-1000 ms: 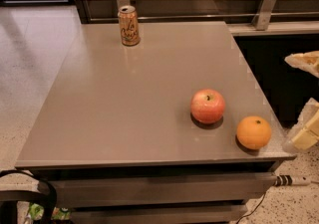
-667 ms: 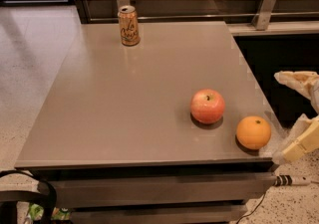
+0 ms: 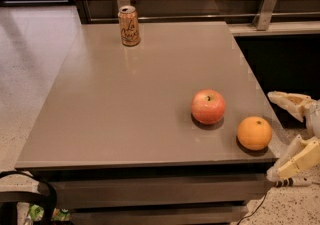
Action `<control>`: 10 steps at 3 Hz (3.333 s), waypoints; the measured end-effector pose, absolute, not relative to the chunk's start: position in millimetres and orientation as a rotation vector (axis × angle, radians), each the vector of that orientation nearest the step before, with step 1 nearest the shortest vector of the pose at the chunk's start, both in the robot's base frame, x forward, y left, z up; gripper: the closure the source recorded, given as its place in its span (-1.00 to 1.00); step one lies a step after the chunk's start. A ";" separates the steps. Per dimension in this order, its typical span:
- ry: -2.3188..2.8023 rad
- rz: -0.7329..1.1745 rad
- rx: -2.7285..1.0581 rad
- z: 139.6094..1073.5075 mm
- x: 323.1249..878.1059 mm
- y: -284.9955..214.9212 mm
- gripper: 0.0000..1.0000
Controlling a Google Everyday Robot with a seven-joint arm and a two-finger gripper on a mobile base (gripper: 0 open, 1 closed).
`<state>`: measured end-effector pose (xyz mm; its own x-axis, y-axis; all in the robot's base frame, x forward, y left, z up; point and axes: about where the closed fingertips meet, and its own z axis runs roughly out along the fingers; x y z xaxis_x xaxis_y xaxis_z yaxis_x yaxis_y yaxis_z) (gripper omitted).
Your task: Move orange near orange can
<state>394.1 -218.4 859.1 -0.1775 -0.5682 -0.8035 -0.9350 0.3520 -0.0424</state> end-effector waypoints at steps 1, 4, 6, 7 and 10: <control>1.829 0.662 -1.288 842.4 392.0 -214.3 -1.00; 1.804 0.683 -1.290 837.3 393.8 -205.9 -0.17; 1.799 0.680 -1.301 840.0 393.2 -201.8 0.91; 1.798 0.679 -1.303 840.6 393.1 -200.9 1.00; 1.760 0.608 -1.238 958.5 482.8 -223.3 1.00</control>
Offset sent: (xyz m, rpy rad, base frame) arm 0.0033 0.0109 -0.0369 0.1141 -0.0027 0.0182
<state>482.8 -223.3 958.5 -0.1219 -0.4908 -0.8627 -0.9186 0.3849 -0.0891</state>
